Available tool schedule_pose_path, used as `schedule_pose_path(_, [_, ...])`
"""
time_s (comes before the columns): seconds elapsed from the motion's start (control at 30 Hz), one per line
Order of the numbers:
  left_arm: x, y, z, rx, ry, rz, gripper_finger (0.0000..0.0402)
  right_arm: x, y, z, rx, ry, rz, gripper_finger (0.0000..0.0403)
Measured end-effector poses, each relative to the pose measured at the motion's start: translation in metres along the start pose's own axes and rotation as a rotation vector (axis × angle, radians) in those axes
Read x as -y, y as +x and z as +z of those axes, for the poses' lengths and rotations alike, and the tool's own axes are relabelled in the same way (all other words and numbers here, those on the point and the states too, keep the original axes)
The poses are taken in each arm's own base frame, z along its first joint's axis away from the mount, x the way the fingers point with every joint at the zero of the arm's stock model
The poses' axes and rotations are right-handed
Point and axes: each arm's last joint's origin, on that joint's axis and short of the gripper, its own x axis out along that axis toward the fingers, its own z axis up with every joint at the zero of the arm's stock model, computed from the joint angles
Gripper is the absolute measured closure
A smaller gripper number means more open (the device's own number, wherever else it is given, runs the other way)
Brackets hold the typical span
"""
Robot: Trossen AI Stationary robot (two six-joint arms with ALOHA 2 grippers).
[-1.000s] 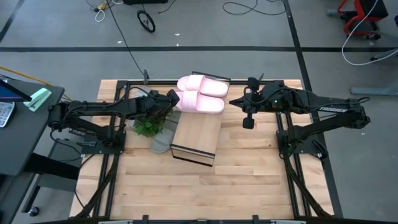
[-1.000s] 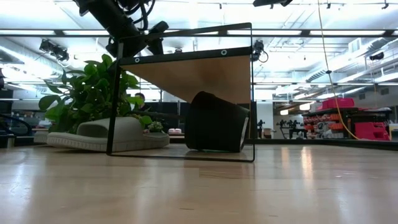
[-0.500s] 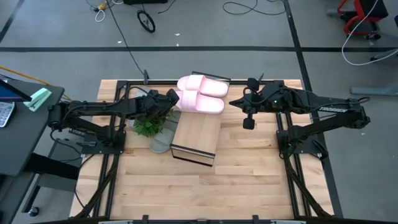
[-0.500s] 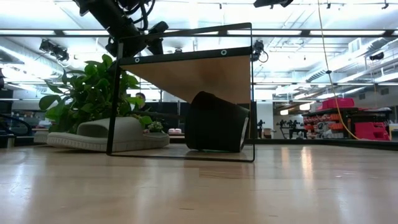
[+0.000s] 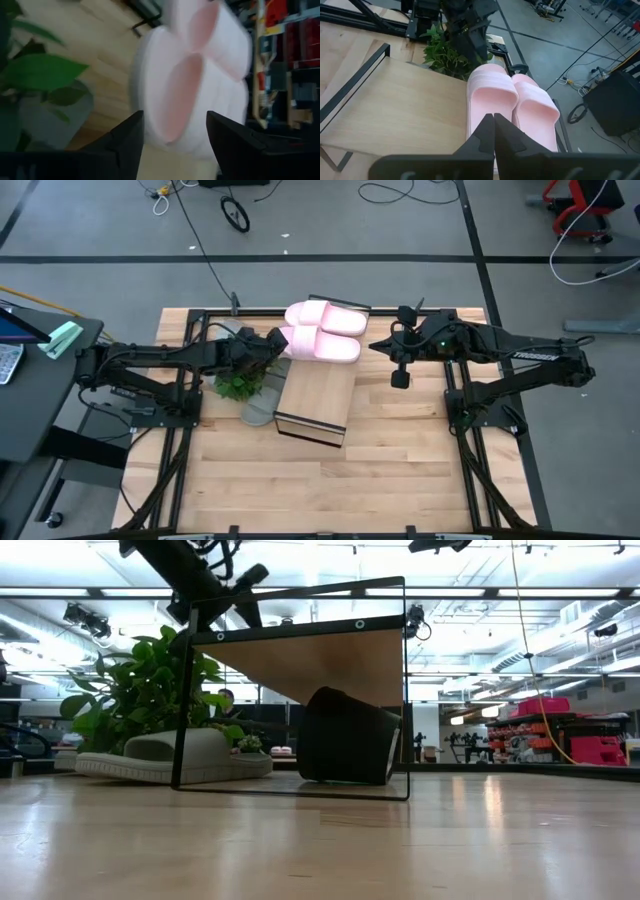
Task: Pick and place slides into the shelf
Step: Put the pink slide on the shelf, then put the left gray slide on the shelf
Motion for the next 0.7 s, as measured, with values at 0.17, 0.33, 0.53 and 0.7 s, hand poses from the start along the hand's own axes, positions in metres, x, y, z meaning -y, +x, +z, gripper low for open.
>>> schedule_pose_path(0.17, [0.002, 0.001, 0.001, 0.006, 0.037, -0.015, 0.0186, 0.000, 0.000, 0.000, -0.001, -0.001, 0.000, 0.0403])
schedule_pose_path(0.33, [0.006, -0.007, 0.004, -0.016, 0.061, -0.051, 0.0168, 0.000, 0.000, 0.000, -0.003, 0.007, 0.000, 0.0403])
schedule_pose_path(0.53, [0.014, -0.035, 0.020, -0.015, 0.096, -0.154, 0.0160, 0.000, 0.000, -0.001, -0.007, 0.007, 0.001, 0.0403])
schedule_pose_path(0.7, [0.010, -0.061, 0.047, 0.058, 0.200, -0.161, 0.0175, 0.001, 0.000, -0.001, -0.005, 0.009, -0.003, 0.0403])
